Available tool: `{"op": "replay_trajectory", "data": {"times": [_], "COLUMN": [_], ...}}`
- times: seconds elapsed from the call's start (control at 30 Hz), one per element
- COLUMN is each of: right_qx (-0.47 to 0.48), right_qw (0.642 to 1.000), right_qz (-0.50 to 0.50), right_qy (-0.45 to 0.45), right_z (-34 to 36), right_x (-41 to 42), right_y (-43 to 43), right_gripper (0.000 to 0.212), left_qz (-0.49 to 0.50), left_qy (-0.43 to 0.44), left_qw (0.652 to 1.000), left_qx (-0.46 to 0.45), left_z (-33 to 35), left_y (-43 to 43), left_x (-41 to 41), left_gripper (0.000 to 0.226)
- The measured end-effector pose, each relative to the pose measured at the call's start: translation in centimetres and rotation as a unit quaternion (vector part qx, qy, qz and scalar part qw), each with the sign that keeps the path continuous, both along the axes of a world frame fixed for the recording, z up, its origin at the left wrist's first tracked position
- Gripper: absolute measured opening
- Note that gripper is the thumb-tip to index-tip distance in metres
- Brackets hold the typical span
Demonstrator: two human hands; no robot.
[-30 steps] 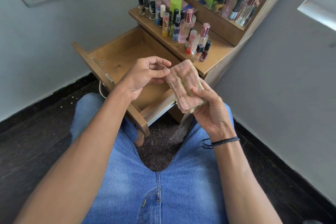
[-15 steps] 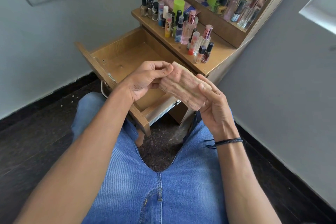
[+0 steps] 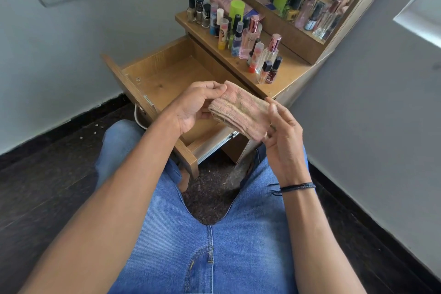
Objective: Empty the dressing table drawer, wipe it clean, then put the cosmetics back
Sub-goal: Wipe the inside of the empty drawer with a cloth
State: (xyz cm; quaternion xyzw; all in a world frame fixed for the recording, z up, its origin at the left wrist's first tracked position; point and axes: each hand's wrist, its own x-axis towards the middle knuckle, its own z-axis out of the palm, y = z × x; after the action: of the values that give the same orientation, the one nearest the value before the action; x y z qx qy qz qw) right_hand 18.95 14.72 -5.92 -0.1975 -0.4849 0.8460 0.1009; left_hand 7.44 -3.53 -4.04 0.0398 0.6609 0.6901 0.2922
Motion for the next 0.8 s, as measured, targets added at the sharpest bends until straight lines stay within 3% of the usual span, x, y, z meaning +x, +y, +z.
{"op": "replay_trajectory", "data": {"times": [0.2, 0.43, 0.8], "right_qx": [-0.124, -0.048, -0.025], "right_qw": [0.991, 0.995, 0.994], "right_qz": [0.037, 0.075, 0.104], "right_qy": [0.028, 0.041, 0.037], "right_z": [0.54, 0.38, 0.4], "right_x": [0.04, 0.08, 0.15], "right_y": [0.77, 0.37, 0.21], "right_gripper": [0.046, 0.057, 0.05], "left_qz": [0.03, 0.041, 0.05], "left_qy": [-0.116, -0.127, -0.114], "left_qw": [0.992, 0.991, 0.992], "left_qx": [0.026, 0.01, -0.033], "left_z": [-0.32, -0.47, -0.91], "left_y": [-0.67, -0.69, -0.56], "left_x": [-0.15, -0.24, -0.25], "left_gripper": [0.017, 0.006, 0.004]}}
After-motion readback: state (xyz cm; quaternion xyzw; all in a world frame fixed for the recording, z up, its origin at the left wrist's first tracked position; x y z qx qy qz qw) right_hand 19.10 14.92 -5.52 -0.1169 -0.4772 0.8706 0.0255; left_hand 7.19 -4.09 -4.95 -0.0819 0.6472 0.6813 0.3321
